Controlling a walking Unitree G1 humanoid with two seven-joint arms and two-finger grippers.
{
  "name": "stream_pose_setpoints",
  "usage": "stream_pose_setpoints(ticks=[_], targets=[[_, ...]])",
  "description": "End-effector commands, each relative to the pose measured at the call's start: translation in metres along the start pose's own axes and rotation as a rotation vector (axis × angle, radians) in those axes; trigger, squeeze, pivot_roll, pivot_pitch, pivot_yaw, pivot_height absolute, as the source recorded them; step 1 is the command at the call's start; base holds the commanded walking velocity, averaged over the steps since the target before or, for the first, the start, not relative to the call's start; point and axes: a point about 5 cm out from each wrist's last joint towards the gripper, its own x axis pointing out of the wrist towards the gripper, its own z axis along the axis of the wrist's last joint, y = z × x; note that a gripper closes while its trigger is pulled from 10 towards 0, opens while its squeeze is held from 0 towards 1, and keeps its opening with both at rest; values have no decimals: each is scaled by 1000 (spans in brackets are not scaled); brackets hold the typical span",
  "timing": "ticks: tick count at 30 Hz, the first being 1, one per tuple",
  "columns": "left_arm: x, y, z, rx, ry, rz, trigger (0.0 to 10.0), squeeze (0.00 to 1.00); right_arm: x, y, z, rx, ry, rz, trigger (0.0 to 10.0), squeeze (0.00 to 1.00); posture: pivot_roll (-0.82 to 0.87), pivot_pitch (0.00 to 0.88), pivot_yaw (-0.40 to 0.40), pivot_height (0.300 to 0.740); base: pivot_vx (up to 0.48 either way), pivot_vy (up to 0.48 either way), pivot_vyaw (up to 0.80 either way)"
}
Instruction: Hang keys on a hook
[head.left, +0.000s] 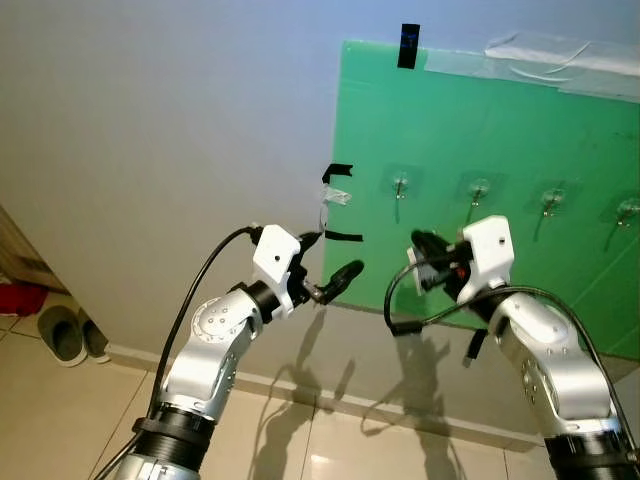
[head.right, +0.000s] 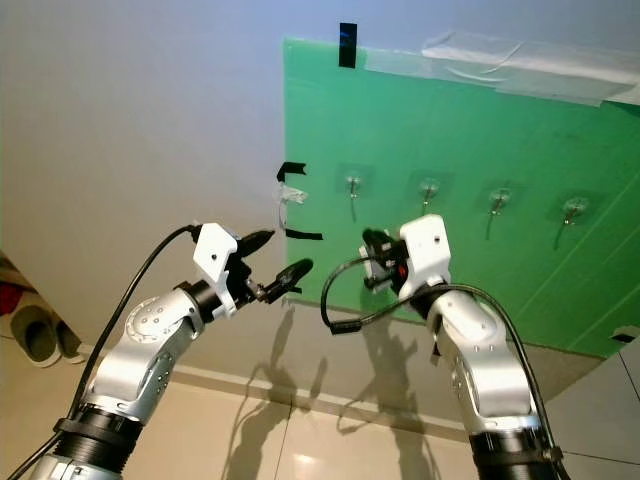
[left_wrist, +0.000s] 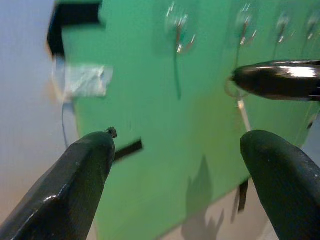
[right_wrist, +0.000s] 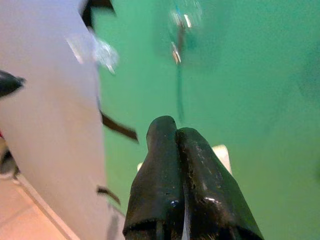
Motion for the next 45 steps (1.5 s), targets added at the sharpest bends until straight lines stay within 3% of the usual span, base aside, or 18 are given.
stream_pose_setpoints(ticks=[1,4,5,14,21,26,32,41,45], targets=[[4,1,3,35,-27,-5,10000,0,4,-3,12,5,-29,17,10000,0,-78,0,3,740,0,0,0],[1,5,2,44,-67,74,10000,0,8,-3,18,18,-39,37,10000,0,-74,0,-10,740,0,0,0],[0,5,-1,-19,-72,99,10000,0,8,-2,19,26,-39,50,10000,0,-73,0,-15,740,0,0,0],[0,-17,-8,-48,-98,61,10000,0,10,3,19,61,-36,96,10000,0,-64,0,-28,740,0,0,0],[0,-23,-11,-63,-92,50,10000,0,9,3,26,116,-61,112,10000,0,-62,0,-25,740,0,0,0],[0,-22,-10,-60,-91,50,10000,0,9,-6,43,371,-161,58,10000,0,-64,0,-20,740,0,0,0],[0,-21,-9,-59,-90,46,10000,0,5,-7,47,437,-181,87,10000,0,-71,0,-14,740,0,0,0],[3,-22,-9,-66,-87,38,10000,0,-4,-6,54,702,-218,206,10000,0,-78,0,-13,740,0,0,0],[4,-23,-10,-72,-87,37,10000,0,-9,-4,55,725,-219,252,10000,0,-81,0,-16,740,0,0,0]])
